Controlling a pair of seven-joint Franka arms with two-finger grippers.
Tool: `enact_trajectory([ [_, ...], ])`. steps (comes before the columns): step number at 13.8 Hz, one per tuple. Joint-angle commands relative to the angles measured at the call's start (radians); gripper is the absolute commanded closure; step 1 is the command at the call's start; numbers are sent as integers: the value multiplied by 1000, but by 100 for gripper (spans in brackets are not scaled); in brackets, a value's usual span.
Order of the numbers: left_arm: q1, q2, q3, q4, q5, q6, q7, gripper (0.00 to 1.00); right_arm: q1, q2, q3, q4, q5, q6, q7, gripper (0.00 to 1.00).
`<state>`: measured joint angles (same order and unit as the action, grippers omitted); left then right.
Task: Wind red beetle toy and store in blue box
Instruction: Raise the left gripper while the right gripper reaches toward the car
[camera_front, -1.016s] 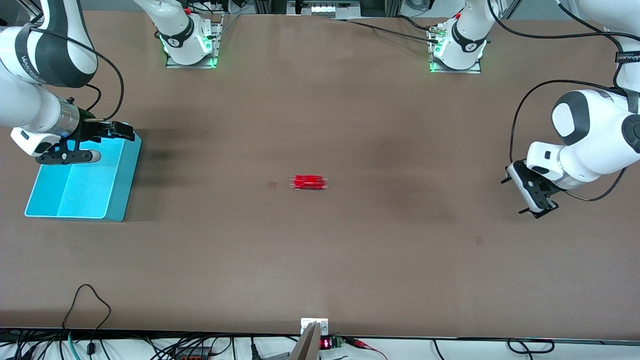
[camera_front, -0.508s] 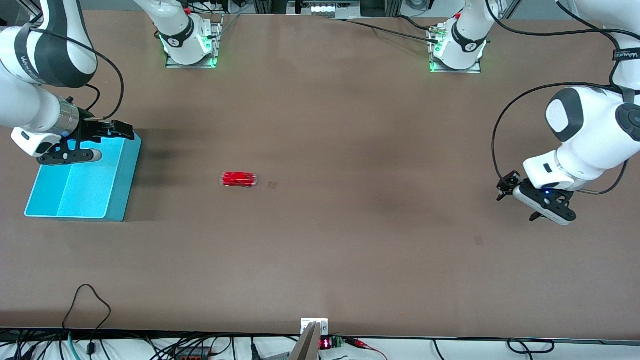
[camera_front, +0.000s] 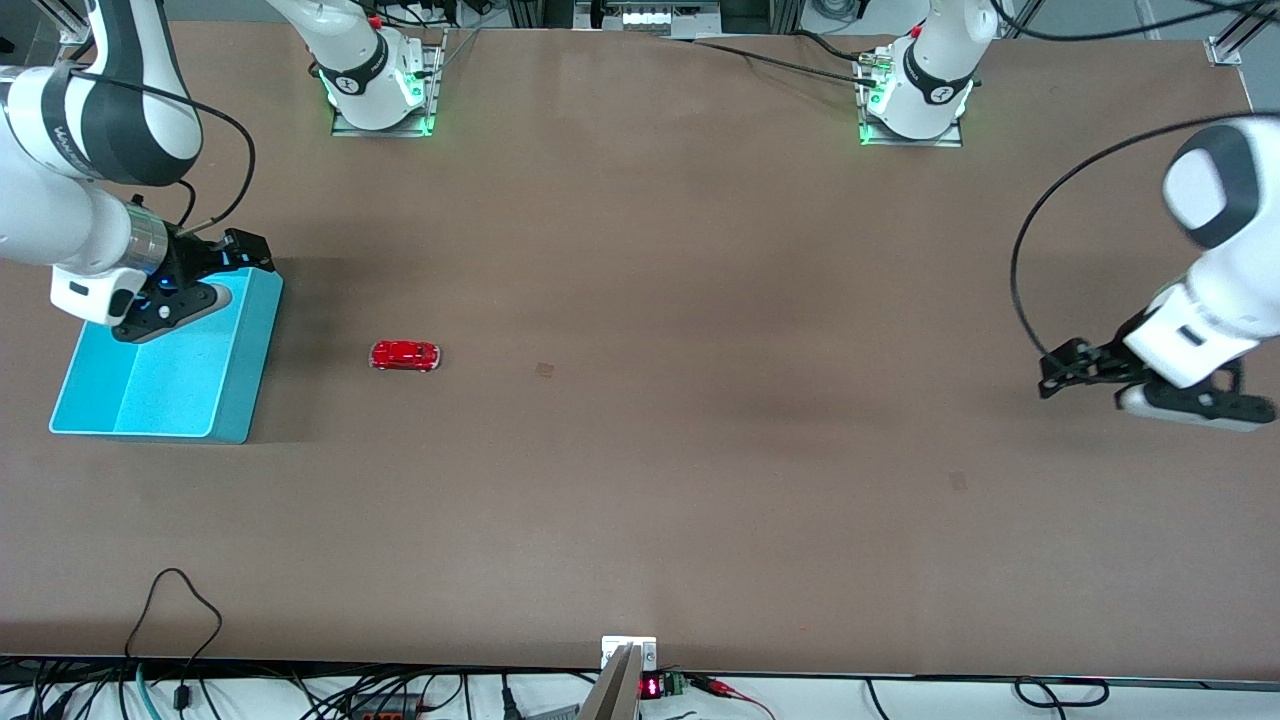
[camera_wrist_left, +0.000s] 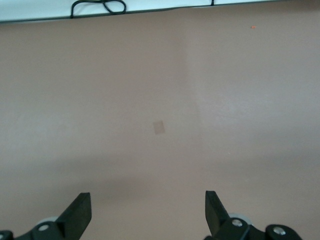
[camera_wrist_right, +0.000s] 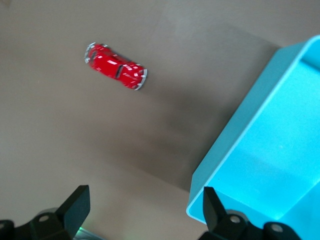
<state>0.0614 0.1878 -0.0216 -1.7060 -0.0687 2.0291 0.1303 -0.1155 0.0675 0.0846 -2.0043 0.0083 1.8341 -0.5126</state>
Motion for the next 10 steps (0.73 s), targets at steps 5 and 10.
enact_trajectory([
  [5, -129, -88, 91, 106, 14, -253, -167, 0, 27, -35, 11, -235, -5, 296, -407, 0],
  [10, -120, -180, 92, 28, 14, -320, -181, 0, 97, 35, 11, -248, -108, 456, -595, 0],
])
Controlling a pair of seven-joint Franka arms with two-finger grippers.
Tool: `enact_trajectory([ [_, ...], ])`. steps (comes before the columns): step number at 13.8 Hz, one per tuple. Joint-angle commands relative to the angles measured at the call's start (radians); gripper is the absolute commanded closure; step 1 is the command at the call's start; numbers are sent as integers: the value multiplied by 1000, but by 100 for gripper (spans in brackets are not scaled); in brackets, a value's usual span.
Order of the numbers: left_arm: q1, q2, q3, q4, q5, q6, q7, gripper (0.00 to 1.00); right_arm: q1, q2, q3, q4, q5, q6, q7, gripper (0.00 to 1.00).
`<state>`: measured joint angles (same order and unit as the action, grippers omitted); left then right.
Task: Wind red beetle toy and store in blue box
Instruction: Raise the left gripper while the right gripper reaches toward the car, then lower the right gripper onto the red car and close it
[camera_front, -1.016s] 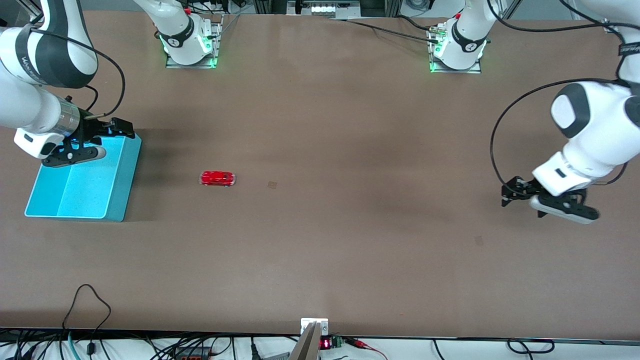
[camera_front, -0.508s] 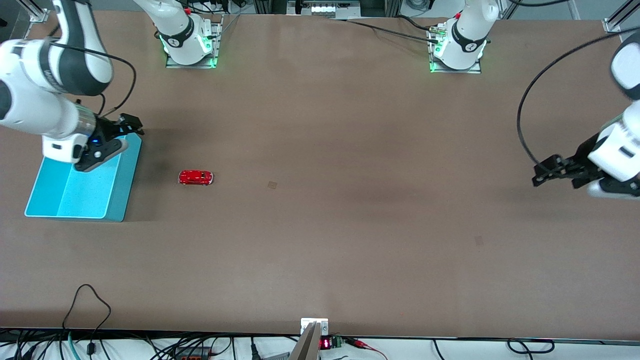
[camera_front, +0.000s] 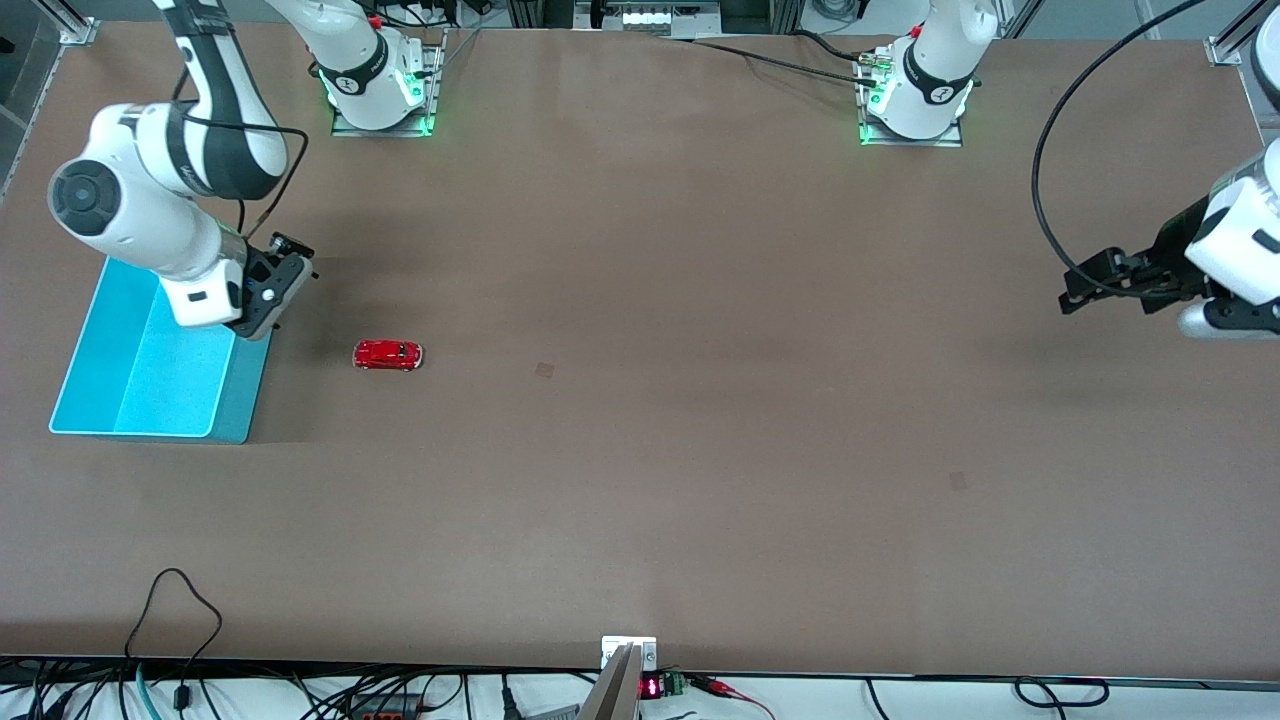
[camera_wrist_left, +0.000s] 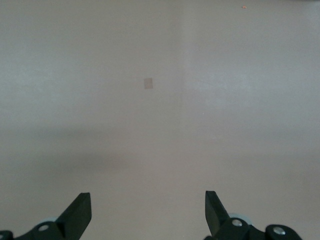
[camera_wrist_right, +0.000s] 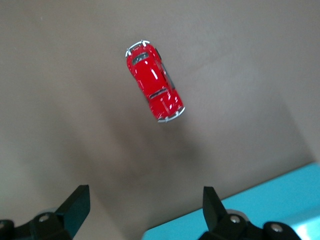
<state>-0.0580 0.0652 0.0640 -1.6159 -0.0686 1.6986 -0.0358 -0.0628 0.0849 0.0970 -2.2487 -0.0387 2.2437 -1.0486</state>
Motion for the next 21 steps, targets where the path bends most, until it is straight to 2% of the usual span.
enact_trajectory([
  [1, 3, -73, 7, -93, 13, 29, -15, 0, 66, 29, -2, -3, -88, 66, -59, 0],
  [3, 3, -97, 8, -131, 21, 67, -13, 0, 86, 58, 0, -5, -95, 123, -65, 0],
  [6, 6, -99, 8, -125, 21, 61, 4, 0, 113, 104, 0, -6, -96, 209, -86, 0],
  [9, 10, -96, 13, -130, 20, 46, 59, 0, 115, 159, 24, -11, -99, 301, -220, 0],
  [13, 21, -87, 11, -104, 18, 27, 53, 0, 118, 197, 56, -55, -99, 373, -251, 0],
  [21, 23, -81, 7, -104, 20, 1, 54, 0, 107, 260, 55, -88, -104, 496, -289, 0],
])
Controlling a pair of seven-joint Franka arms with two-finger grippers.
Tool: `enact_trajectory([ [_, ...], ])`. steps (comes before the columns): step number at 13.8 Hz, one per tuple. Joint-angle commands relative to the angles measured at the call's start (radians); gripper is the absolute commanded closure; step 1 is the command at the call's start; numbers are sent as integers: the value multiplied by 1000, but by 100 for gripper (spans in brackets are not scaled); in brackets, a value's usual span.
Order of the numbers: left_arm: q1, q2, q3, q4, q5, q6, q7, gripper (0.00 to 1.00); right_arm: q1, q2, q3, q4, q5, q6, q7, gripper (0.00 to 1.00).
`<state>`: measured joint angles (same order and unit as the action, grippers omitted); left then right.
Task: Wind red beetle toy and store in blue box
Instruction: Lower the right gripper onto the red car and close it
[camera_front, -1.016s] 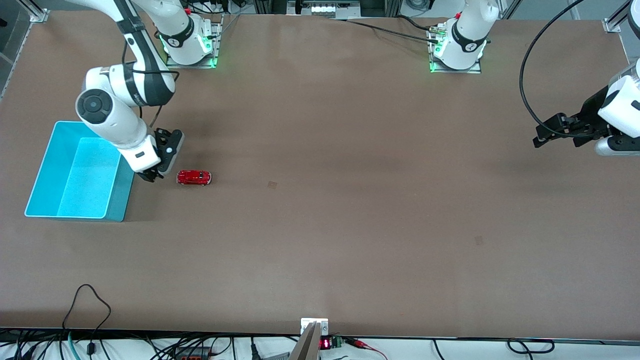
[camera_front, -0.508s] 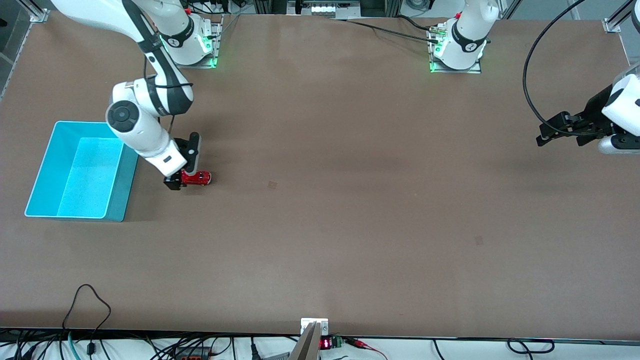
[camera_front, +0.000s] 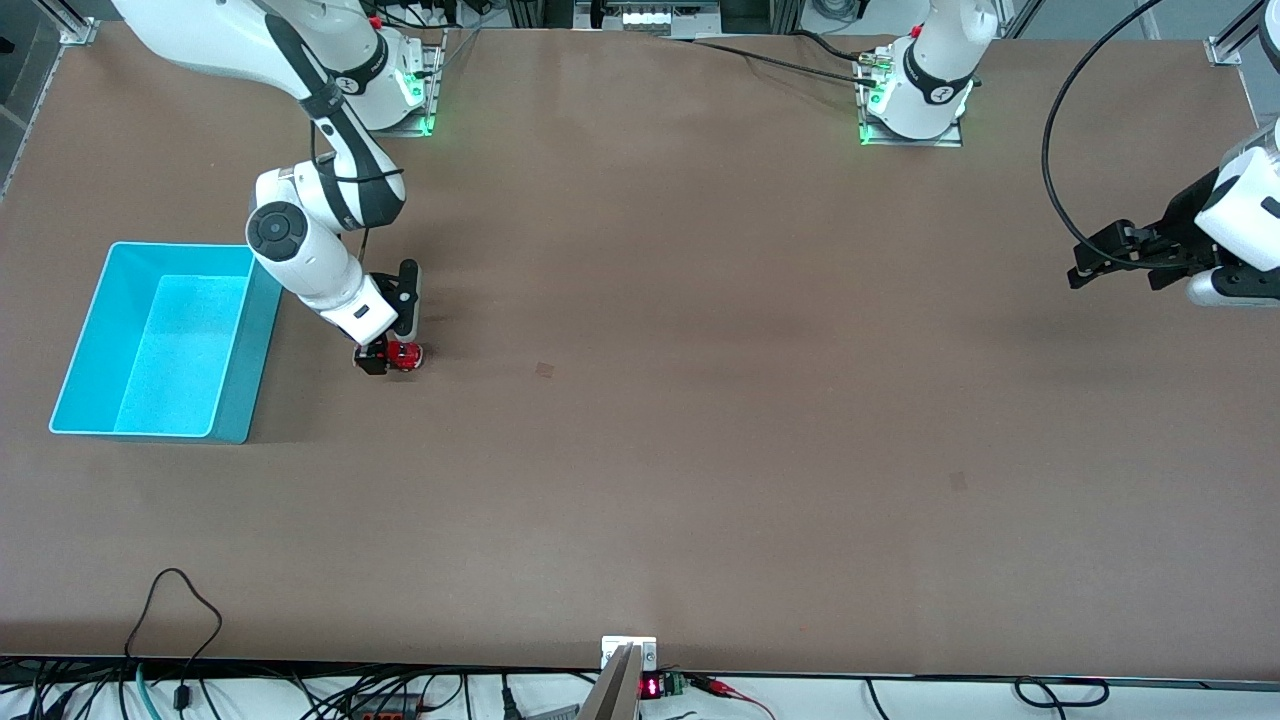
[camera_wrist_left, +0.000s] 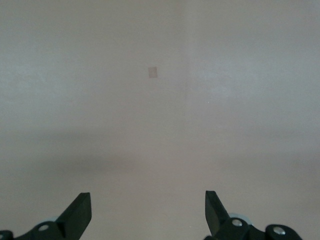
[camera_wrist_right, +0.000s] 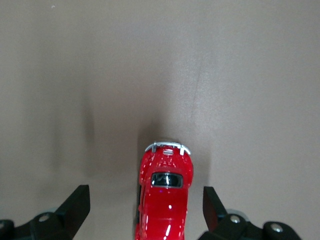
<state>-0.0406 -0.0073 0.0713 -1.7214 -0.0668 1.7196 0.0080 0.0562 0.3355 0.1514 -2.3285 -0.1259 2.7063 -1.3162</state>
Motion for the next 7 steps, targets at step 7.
enact_trajectory([
  [7, 4, -10, -4, 2, 18, -23, 6, 0, -49, 28, -3, -12, -17, 72, -51, 20],
])
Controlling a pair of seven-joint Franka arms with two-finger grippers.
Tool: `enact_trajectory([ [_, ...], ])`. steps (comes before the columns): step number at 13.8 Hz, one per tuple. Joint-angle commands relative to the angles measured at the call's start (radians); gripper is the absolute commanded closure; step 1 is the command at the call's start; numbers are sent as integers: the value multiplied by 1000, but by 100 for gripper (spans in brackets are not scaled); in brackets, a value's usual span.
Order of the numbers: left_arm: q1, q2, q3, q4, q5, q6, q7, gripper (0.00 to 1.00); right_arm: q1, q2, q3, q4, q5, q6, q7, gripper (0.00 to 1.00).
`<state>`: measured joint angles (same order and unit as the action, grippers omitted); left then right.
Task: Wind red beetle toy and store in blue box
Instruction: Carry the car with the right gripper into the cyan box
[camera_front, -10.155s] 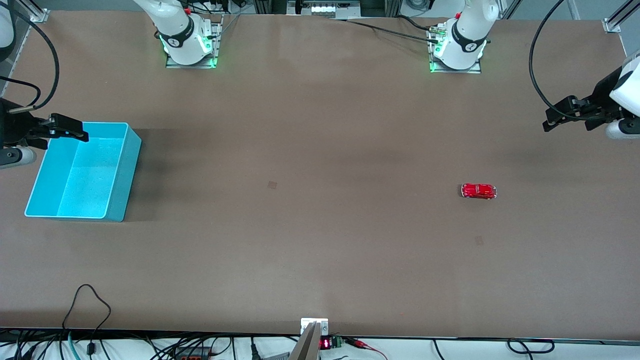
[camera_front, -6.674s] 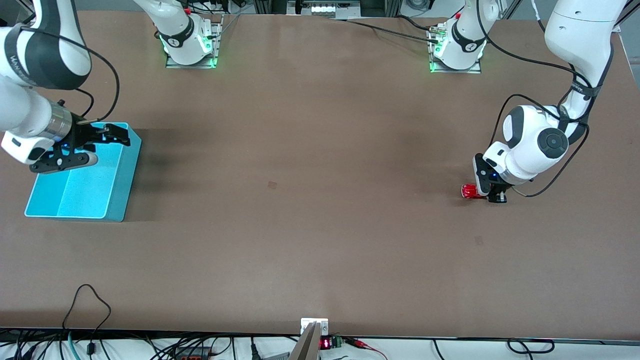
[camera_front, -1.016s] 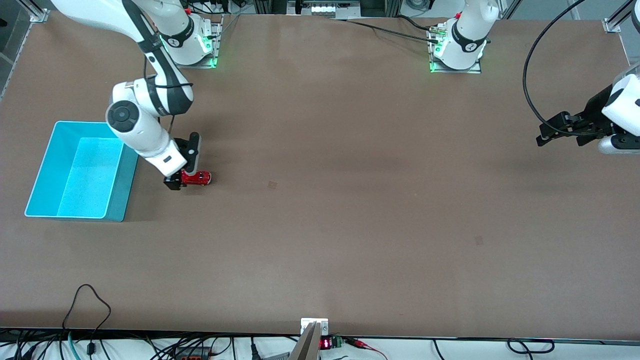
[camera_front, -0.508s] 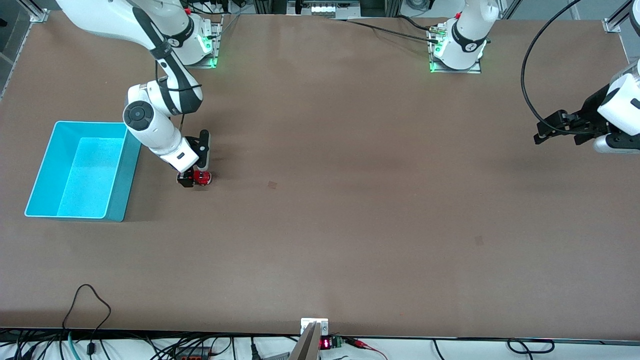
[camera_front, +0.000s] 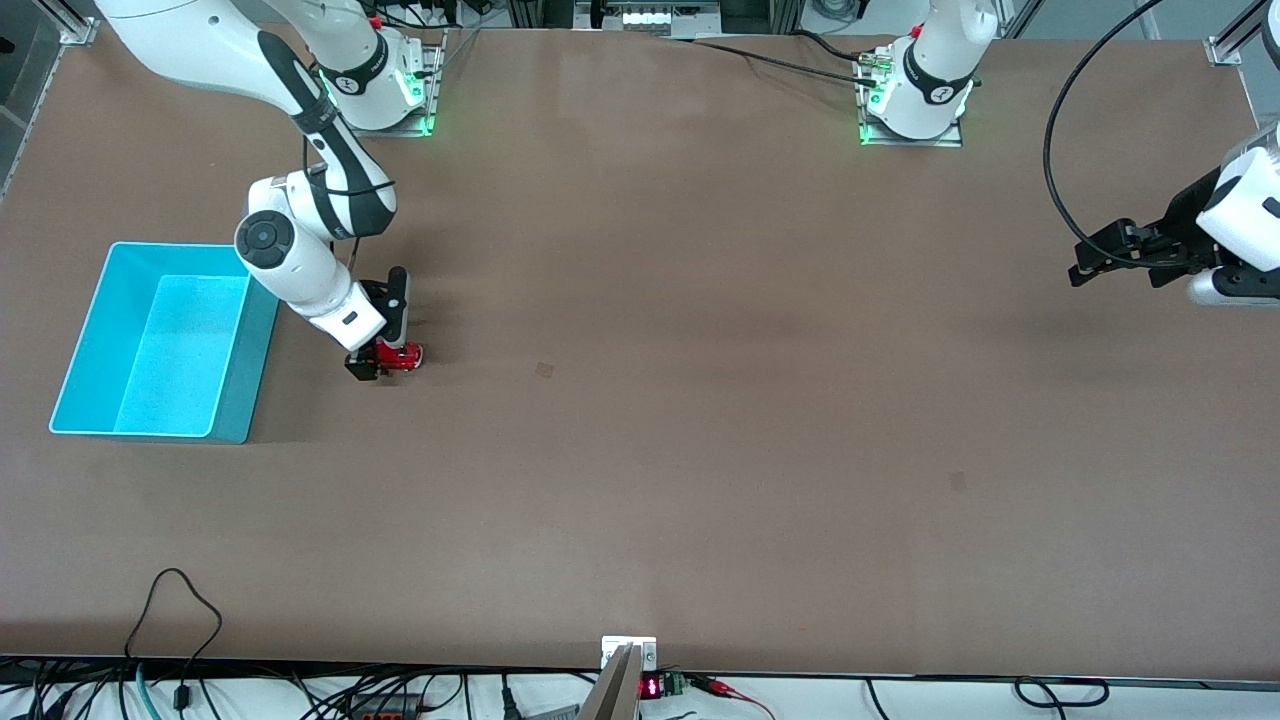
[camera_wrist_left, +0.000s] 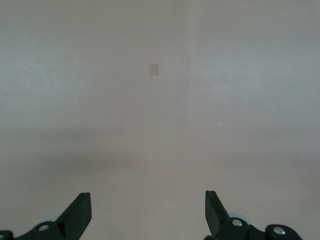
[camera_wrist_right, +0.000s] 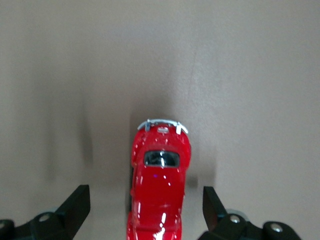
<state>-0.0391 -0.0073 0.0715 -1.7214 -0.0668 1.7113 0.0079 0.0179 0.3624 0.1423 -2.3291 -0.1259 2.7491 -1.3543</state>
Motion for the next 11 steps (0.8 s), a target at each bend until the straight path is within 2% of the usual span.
enact_trajectory([
  [1, 2, -11, -4, 2, 18, -16, 6, 0, -9, 4, 8, -10, -17, 32, -13, 43],
  [3, 4, -10, -4, 2, 18, -16, 6, 0, -3, 4, 8, -9, -17, 32, -13, 81],
  [4, 2, -10, -4, 2, 18, -15, 6, 0, -1, 4, 8, -7, -15, 32, -9, 94],
  [5, 2, -10, -6, 2, 18, -13, 6, 0, -1, 4, 8, -6, -15, 34, -5, 100],
  [9, 1, -10, -6, 3, 19, -9, 7, 0, -4, -29, 10, 16, 8, 26, 45, 100],
  [11, 1, -10, -7, 3, 19, -9, 7, 0, -9, -77, 8, 23, 9, 18, 214, 100],
])
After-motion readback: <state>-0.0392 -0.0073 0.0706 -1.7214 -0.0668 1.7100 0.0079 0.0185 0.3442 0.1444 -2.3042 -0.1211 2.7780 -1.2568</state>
